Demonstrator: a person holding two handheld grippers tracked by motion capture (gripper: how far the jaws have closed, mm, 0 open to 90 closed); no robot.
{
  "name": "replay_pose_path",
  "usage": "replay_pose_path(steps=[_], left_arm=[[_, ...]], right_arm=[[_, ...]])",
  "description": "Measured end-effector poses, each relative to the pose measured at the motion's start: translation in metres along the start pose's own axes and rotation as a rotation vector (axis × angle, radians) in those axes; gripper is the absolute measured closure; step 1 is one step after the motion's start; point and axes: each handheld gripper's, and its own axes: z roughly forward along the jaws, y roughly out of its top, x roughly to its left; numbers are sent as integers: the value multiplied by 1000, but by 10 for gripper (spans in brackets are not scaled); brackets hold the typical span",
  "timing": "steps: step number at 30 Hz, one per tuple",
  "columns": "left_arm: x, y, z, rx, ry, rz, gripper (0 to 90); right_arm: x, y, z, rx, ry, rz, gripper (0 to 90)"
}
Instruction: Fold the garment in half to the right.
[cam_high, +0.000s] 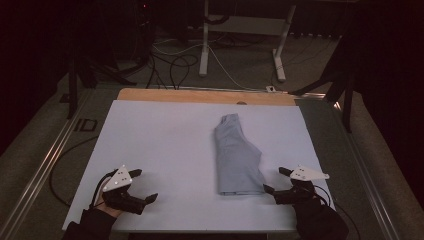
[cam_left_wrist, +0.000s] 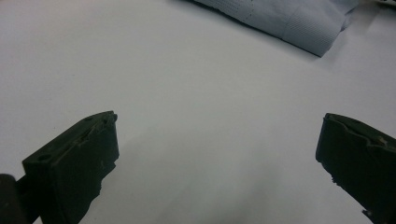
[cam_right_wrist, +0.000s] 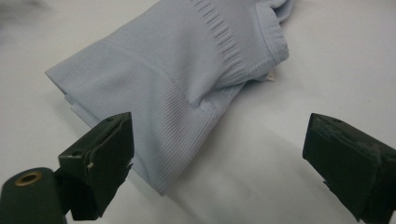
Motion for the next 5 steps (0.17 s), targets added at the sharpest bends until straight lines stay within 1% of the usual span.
replay_pose_path(steps=[5], left_arm=[[0, 0, 0, -10, 10, -5, 3]], right_arm=[[1, 0, 0, -5, 8, -3, 91]])
